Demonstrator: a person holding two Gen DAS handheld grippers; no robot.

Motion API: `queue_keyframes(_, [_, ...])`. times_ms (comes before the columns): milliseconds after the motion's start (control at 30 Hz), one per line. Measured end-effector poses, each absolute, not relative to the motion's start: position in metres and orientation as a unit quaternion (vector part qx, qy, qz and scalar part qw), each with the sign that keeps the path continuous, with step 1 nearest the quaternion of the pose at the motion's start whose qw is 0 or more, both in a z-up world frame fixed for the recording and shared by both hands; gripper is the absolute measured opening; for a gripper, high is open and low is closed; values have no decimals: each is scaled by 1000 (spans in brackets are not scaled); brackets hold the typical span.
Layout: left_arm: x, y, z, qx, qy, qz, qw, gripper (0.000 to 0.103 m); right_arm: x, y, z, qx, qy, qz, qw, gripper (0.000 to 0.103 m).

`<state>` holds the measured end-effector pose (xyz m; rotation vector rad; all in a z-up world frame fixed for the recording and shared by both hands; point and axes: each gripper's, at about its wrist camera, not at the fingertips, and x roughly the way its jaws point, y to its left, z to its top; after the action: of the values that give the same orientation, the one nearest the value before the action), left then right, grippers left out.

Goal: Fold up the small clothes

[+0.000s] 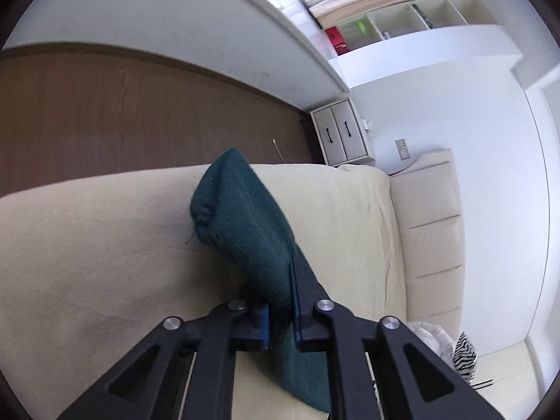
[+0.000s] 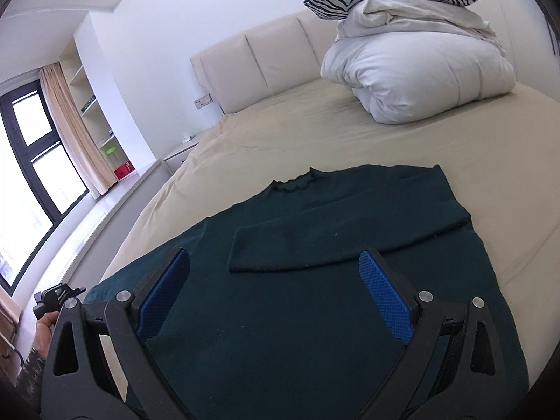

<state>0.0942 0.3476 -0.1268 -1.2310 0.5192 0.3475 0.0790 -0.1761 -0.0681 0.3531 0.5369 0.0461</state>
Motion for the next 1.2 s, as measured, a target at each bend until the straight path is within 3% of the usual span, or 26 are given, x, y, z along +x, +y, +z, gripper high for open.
queue_keyframes(167, [125, 261, -56, -411, 271, 101, 865, 8, 68, -208, -88, 207, 279, 2, 938, 96])
queue_keyframes(333, [157, 96, -13, -207, 305, -10, 929, 8, 52, -238, -107, 232, 287, -17, 929, 94])
queue_keyframes(533, [145, -80, -56, -46, 349, -107, 930, 13, 38, -277, -118, 261, 288, -41, 920, 94])
queue_keyframes(567, [144, -96, -68, -27, 360, -110, 926, 16, 39, -282, -121, 266, 294, -43, 917, 94])
queue_keyframes(600, [145, -106, -81, -6, 375, -106, 921, 30, 39, -288, -126, 272, 302, -46, 913, 94])
queue_keyframes(633, [142, -112, -91, 6, 387, -103, 916, 53, 40, -291, -130, 277, 308, -48, 909, 94])
queue_keyframes(700, [134, -100, -100, 2, 393, -94, 915, 70, 43, -297, -136, 289, 315, -44, 903, 94])
queue_keyframes(733, [130, -92, -101, -7, 394, -92, 915, 74, 45, -297, -139, 292, 320, -40, 900, 94])
queue_keyframes(1033, [101, -18, -98, -109, 396, -87, 907, 85, 136, -249, -165, 323, 422, 86, 842, 90])
queue_keyframes(1100, [99, -3, -99, -135, 396, -90, 904, 85, 164, -229, -179, 318, 461, 103, 822, 77])
queue_keyframes(1200, [96, 19, -98, -158, 392, -81, 903, 84, 190, -211, -193, 307, 487, 83, 813, 75])
